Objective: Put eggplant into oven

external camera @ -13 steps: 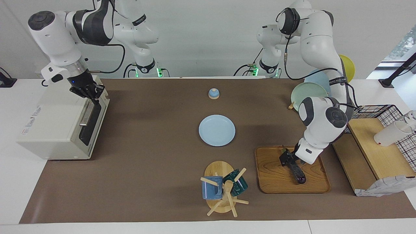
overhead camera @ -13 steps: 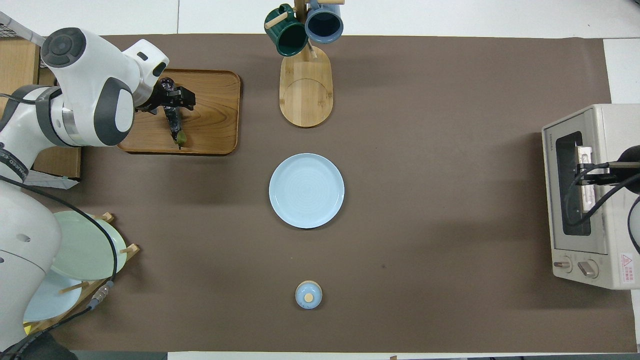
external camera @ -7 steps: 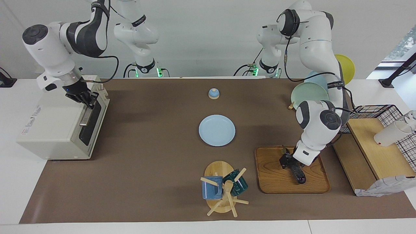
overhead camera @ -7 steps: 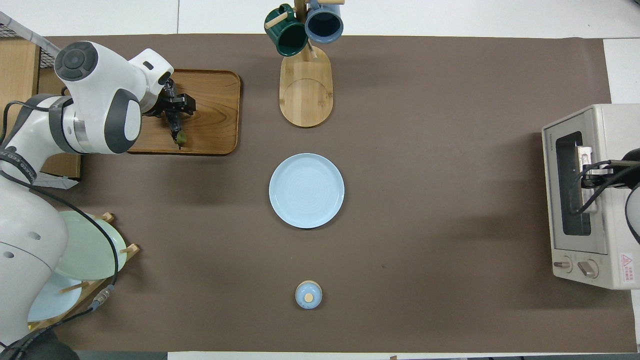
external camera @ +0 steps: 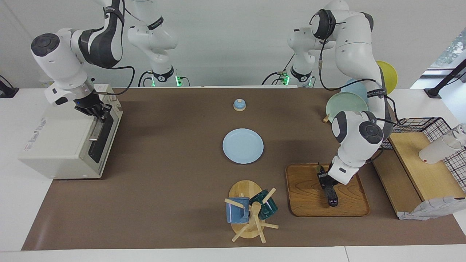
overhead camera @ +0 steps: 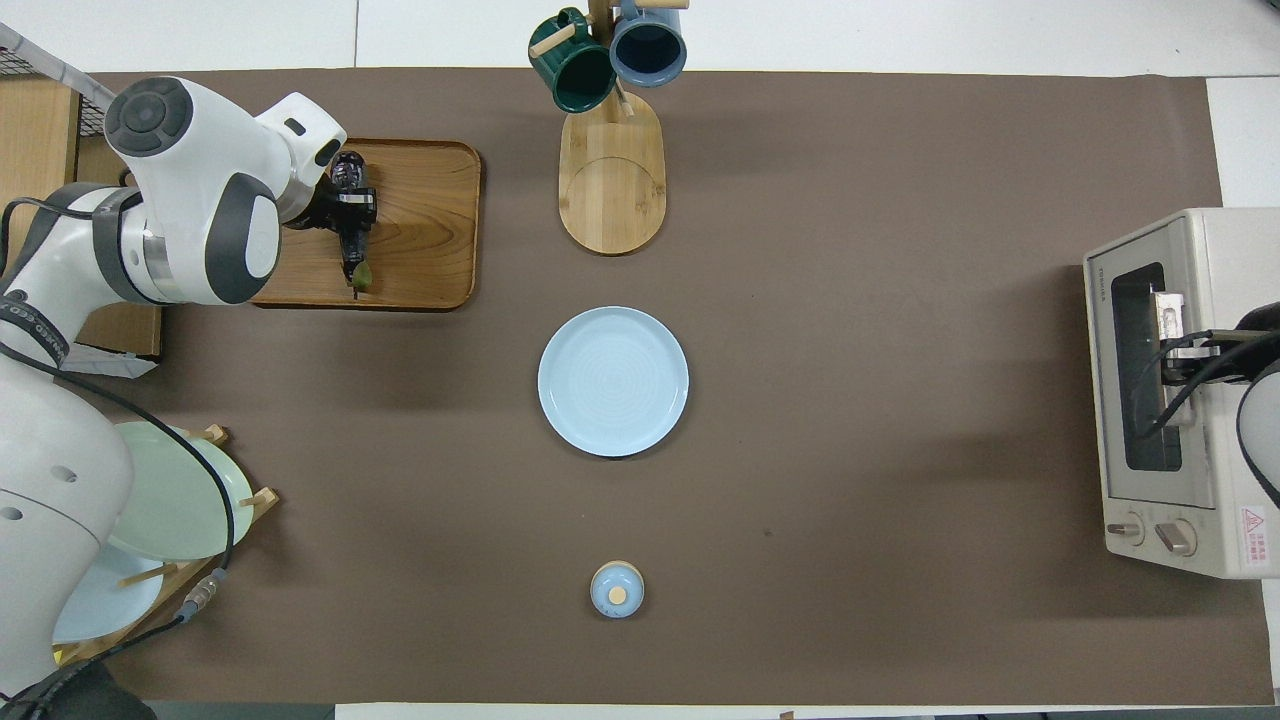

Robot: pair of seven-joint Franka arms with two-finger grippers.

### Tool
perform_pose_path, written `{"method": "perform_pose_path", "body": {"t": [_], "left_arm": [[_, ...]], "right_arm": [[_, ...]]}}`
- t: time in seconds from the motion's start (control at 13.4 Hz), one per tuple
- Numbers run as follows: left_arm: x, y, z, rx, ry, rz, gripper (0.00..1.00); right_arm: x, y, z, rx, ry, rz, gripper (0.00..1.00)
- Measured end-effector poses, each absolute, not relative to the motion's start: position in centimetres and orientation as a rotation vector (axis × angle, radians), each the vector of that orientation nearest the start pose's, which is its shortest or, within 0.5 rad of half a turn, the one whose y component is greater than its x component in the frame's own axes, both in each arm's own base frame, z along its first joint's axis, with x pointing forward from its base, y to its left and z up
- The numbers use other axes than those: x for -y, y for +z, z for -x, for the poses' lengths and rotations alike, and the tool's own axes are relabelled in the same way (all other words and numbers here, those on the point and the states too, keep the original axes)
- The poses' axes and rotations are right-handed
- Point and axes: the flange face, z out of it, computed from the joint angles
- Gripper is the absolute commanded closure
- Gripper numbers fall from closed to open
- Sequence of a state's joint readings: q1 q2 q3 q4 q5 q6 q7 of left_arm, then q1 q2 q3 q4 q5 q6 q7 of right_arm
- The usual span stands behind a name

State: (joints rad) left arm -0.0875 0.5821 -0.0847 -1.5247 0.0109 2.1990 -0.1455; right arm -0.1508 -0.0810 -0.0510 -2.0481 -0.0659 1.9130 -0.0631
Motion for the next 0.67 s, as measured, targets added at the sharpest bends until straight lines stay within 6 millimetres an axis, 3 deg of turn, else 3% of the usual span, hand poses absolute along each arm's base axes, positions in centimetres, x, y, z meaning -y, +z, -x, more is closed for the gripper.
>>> {"method": "perform_pose_path", "body": {"t": [0.15,0.37,0.52,0.67], "left_arm": [[11.7,35.4,-69.8,0.001,-0.130,3.194,1.00],[13.9,41.5,-67.2,0.068,-0.052,3.214,1.00],[18.4,44.9,-63.7,0.109,0.012,3.230,1.00],[24.2,45.2,-59.5,0.111,0.063,3.221,1.00]], "right_arm": [[11.0,47.1,-51.3,-0.182,0.095,3.185,1.00],[10.3,46.9,-51.4,-0.162,0.100,3.184,1.00],[8.0,46.1,-51.5,-0.150,0.109,3.183,1.00],[5.5,44.7,-51.6,-0.150,0.095,3.168,1.00]]}}
